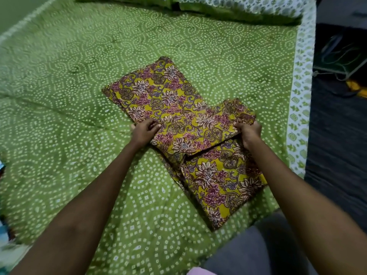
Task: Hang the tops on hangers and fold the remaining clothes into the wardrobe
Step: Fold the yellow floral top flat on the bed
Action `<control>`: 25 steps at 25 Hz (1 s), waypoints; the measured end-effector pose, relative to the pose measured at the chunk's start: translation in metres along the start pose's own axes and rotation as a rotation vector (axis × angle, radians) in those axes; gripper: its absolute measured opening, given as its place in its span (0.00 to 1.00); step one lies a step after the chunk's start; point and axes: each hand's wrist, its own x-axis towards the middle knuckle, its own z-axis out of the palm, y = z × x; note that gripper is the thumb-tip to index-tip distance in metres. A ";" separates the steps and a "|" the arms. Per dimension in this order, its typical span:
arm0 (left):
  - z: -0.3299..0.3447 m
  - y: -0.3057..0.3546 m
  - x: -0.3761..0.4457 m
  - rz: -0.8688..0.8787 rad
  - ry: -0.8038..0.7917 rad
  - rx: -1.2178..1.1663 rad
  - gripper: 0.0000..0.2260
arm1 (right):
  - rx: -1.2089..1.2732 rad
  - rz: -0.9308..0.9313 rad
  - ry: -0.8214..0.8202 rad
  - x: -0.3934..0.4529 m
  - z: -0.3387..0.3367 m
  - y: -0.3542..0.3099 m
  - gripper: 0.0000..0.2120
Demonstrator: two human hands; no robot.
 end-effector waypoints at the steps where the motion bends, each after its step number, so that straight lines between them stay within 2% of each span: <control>1: 0.000 0.001 -0.001 -0.010 -0.003 -0.015 0.06 | -0.006 0.014 -0.014 0.000 -0.002 0.000 0.22; 3: -0.004 0.007 -0.007 -0.056 0.004 -0.144 0.08 | -0.120 -0.018 0.001 -0.006 -0.004 -0.004 0.25; 6: -0.011 0.007 -0.009 -0.117 -0.053 -0.335 0.12 | -0.519 -0.385 0.272 -0.048 0.001 0.000 0.24; 7: -0.012 0.005 -0.009 -0.118 -0.067 -0.358 0.14 | -0.564 -0.490 0.223 -0.072 0.006 0.009 0.23; 8: -0.011 0.004 -0.009 -0.114 -0.059 -0.360 0.16 | -0.573 -0.524 0.056 -0.097 0.013 0.023 0.22; 10: -0.008 0.007 -0.008 -0.083 0.024 -0.293 0.17 | -0.649 -0.396 -0.382 -0.147 0.027 0.060 0.24; 11: -0.005 0.009 -0.008 -0.049 0.066 -0.217 0.17 | -0.718 -0.346 -0.506 -0.163 0.030 0.082 0.25; 12: -0.003 0.010 -0.006 -0.019 0.091 -0.138 0.16 | -0.805 -0.352 -0.542 -0.174 0.033 0.101 0.25; 15: 0.003 0.010 -0.005 0.031 0.072 0.028 0.13 | -0.940 -0.482 -0.474 -0.186 0.032 0.126 0.23; 17: 0.004 0.013 -0.004 0.022 0.079 0.217 0.14 | -1.022 -0.437 -0.553 -0.185 0.030 0.114 0.15; 19: 0.006 0.020 -0.006 0.015 0.153 0.499 0.16 | -1.144 -0.347 -0.616 -0.180 0.025 0.090 0.07; 20: 0.008 0.027 -0.010 0.046 0.220 0.536 0.15 | -1.152 -0.357 -0.570 -0.179 0.025 0.076 0.08; 22: 0.019 0.044 -0.026 0.221 0.296 0.406 0.09 | -1.001 -0.609 -0.341 -0.172 0.035 0.055 0.08; 23: 0.028 0.052 -0.039 0.309 0.273 0.311 0.07 | -0.882 -0.744 -0.275 -0.169 0.046 0.048 0.07; 24: 0.038 0.057 -0.052 0.327 0.219 0.214 0.08 | -0.787 -0.804 -0.308 -0.163 0.060 0.045 0.09; 25: 0.048 0.061 -0.065 0.246 0.125 0.151 0.12 | -0.744 -0.786 -0.437 -0.153 0.074 0.046 0.13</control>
